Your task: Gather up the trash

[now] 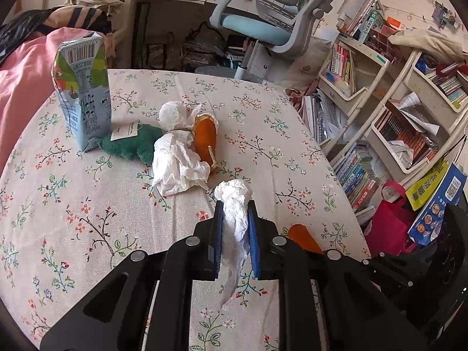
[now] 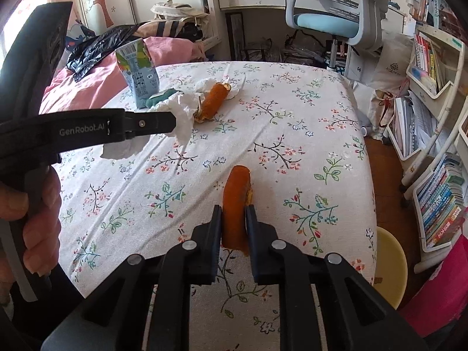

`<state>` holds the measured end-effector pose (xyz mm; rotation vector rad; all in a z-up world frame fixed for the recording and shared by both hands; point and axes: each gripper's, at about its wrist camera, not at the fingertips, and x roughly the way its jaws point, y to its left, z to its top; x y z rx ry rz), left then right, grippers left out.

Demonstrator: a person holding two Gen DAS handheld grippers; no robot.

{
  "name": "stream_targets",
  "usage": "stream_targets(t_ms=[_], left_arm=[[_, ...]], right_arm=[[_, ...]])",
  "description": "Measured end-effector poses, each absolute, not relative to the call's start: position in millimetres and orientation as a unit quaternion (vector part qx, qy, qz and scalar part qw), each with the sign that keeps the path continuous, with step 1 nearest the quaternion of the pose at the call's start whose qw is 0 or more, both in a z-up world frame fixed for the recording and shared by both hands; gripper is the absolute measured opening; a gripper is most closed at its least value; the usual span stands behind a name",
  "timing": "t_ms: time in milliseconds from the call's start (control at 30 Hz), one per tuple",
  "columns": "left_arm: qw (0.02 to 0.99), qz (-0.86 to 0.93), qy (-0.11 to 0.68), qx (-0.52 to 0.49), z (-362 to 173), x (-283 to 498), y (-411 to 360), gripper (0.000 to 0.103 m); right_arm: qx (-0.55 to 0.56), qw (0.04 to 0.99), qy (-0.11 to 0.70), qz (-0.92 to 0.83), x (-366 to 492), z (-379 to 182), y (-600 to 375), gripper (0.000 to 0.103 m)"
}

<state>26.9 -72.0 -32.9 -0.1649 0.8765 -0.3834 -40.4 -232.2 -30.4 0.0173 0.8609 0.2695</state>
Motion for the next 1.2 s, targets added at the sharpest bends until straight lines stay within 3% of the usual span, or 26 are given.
stream_targets(t_ms=[433, 500, 567, 833, 900, 933, 1200], left_arm=[[0.889, -0.176, 0.413, -0.094, -29, 29, -74, 0.015], [0.890, -0.171, 0.413, -0.092, -31, 29, -71, 0.015], [0.889, -0.169, 0.416, -0.089, -33, 29, -70, 0.015], [0.887, -0.179, 0.417, -0.083, -33, 26, -72, 0.015], [0.887, -0.182, 0.416, -0.081, -32, 25, -73, 0.015], [0.888, -0.183, 0.415, -0.081, -31, 25, -73, 0.015], [0.889, -0.186, 0.411, -0.077, -29, 24, -76, 0.015]], right_arm=[[0.044, 0.901, 0.404, 0.151, -43, -26, -244, 0.019], [0.039, 0.902, 0.400, 0.154, -43, -26, -238, 0.035], [0.024, 0.904, 0.400, 0.150, -41, -27, -231, 0.042], [0.010, 0.899, 0.418, 0.130, -33, -40, -230, 0.039], [0.006, 0.899, 0.418, 0.132, -34, -40, -230, 0.023], [0.008, 0.899, 0.418, 0.132, -35, -40, -230, 0.021], [0.018, 0.908, 0.399, 0.129, -41, -34, -237, 0.020]])
